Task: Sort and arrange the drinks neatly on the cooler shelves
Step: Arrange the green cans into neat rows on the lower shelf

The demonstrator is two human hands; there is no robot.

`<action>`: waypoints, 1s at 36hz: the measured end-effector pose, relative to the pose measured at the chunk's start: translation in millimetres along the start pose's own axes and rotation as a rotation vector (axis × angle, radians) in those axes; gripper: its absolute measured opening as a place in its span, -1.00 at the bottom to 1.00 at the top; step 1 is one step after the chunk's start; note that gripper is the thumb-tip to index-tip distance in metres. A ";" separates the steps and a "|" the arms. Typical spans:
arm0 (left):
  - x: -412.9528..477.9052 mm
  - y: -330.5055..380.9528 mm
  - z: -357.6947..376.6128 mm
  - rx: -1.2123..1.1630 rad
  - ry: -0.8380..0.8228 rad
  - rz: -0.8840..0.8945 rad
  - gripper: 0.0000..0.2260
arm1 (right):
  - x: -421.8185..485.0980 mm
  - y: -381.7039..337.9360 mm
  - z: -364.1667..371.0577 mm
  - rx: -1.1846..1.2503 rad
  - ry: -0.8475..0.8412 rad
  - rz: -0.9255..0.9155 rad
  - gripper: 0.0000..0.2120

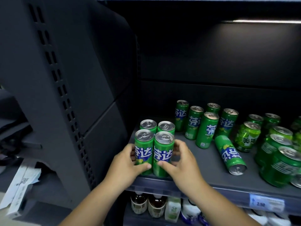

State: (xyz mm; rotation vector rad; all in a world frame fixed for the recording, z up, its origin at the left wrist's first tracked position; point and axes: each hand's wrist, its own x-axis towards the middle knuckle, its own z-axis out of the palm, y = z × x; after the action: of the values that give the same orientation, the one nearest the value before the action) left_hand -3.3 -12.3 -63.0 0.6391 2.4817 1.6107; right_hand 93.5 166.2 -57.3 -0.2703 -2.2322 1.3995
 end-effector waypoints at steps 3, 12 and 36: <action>0.0 1.1 0.4 -0.005 -0.009 -0.002 -0.46 | 0.5 1.4 -2.6 0.050 -0.010 0.009 -0.36; -0.2 3.6 0.1 -0.014 -0.004 -0.001 -0.48 | 4.2 6.8 -4.6 0.071 -0.047 0.013 -0.35; -5.8 0.2 7.1 0.009 0.046 0.035 -0.47 | -4.2 8.6 -3.4 0.027 -0.066 -0.004 -0.31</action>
State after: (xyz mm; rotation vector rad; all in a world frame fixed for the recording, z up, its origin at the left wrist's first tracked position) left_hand 4.3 -8.5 -66.6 0.6571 2.5255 1.6457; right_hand 98.0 171.0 -64.9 -0.2130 -2.2639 1.4546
